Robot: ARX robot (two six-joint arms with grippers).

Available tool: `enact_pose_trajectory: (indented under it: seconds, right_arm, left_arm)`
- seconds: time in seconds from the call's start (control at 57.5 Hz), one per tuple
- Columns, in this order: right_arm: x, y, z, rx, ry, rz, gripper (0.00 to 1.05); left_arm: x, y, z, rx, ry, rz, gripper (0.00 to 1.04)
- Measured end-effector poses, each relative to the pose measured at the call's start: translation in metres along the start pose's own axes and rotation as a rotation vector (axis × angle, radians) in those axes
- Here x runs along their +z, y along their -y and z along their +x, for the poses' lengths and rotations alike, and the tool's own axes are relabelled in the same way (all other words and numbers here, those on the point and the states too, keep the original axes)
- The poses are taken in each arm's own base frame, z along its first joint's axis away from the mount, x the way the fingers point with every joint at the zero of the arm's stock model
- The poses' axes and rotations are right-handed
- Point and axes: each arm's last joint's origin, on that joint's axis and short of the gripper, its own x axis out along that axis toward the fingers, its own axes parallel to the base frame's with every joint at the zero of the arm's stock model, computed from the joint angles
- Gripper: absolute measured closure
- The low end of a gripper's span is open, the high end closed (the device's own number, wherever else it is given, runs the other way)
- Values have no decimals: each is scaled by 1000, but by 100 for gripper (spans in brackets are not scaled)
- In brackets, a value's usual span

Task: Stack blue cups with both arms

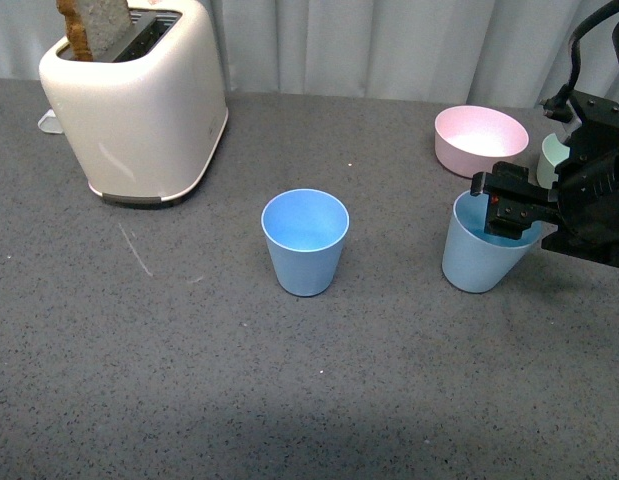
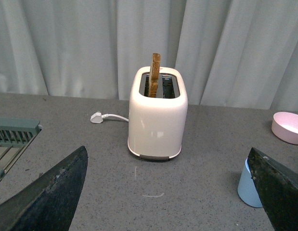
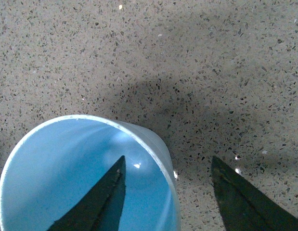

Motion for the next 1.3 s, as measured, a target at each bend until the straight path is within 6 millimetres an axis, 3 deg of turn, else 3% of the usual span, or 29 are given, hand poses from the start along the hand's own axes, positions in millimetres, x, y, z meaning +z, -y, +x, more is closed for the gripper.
enact_pose_trajectory:
  seconds: [0.243,0.487,0.643,0.747,1.008,1.304]
  right_arm:
    - [0,0,0,-1,4,21,104]
    - [7,-5,-16,75,-8,58,104]
    - [21,-38,-51,240,15,37,104]
    - [25,-63,-63,308,12,1,104]
    - [11,-108,-66,376,-51,-47,104]
    - [-2,-122,-60,379,-103,-42,104]
  left_arm:
    - [0,0,0,0,0,0,7]
    - [0,0,0,0,0,0,7]
    - [0,0,0,0,0,0,7]
    - [0,0,0,0,0,0,7]
    - [0,0,0,0,0,0,7]
    - [0,0,0,0,0,0,7]
